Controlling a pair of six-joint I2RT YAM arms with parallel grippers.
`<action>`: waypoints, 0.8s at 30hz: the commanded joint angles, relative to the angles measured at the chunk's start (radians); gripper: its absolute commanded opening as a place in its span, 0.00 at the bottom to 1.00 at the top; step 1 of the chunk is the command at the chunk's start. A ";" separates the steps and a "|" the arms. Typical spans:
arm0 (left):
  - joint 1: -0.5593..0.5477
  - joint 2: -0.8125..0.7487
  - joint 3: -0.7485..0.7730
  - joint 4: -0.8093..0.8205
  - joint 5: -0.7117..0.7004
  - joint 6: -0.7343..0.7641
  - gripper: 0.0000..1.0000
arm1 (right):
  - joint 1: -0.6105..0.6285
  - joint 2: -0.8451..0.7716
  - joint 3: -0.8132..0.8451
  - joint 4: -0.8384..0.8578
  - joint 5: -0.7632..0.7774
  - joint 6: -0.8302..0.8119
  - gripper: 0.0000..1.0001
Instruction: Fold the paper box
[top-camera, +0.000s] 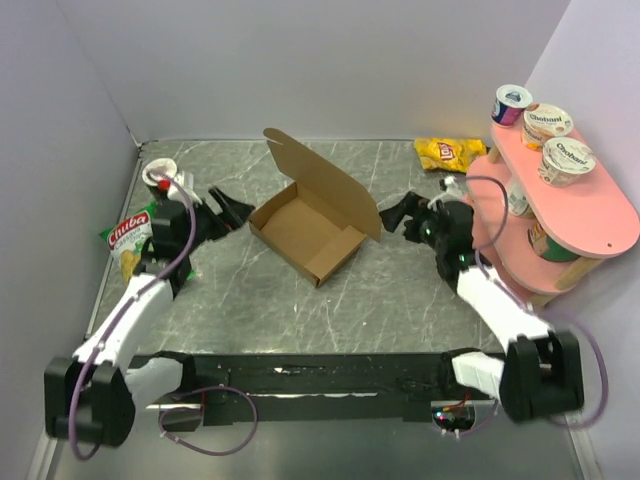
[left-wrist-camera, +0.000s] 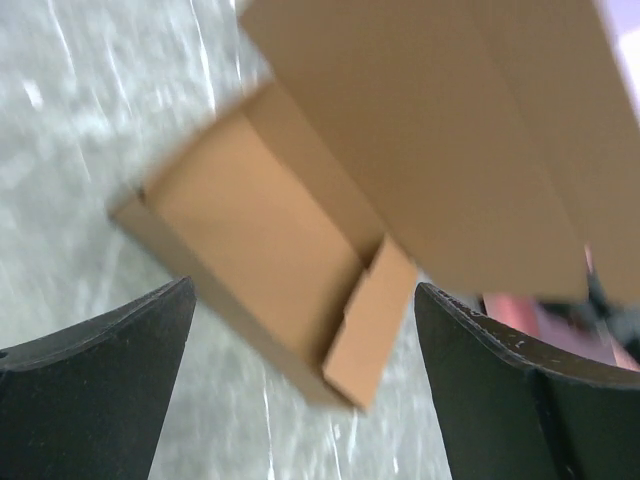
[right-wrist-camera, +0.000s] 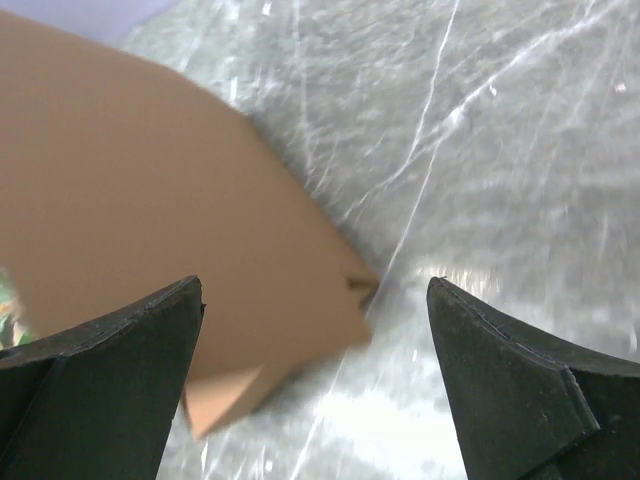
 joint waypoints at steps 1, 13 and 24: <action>0.063 0.123 0.163 0.098 0.105 0.062 0.96 | 0.011 -0.274 -0.180 0.034 0.058 0.048 1.00; 0.167 0.407 0.573 -0.032 0.369 0.093 0.96 | 0.055 -0.403 -0.300 0.216 -0.112 -0.217 1.00; 0.202 0.429 0.539 -0.051 0.404 0.205 0.96 | 0.101 -0.095 -0.092 0.334 -0.177 -0.398 0.86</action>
